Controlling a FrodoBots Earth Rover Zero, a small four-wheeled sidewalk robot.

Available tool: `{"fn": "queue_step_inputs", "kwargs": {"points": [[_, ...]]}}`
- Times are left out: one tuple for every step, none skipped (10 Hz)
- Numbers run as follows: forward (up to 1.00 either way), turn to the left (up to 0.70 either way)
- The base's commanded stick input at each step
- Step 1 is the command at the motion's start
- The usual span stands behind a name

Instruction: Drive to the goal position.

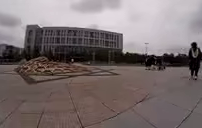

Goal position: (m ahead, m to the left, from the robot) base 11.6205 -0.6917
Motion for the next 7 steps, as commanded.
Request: {"fn": "queue_step_inputs", "kwargs": {"points": [[0.53, -0.11], [0.53, -0.11], [0.54, -0.11], [0.54, -0.11], [0.54, -0.11], [0.54, -0.11], [0.54, -0.11]]}}
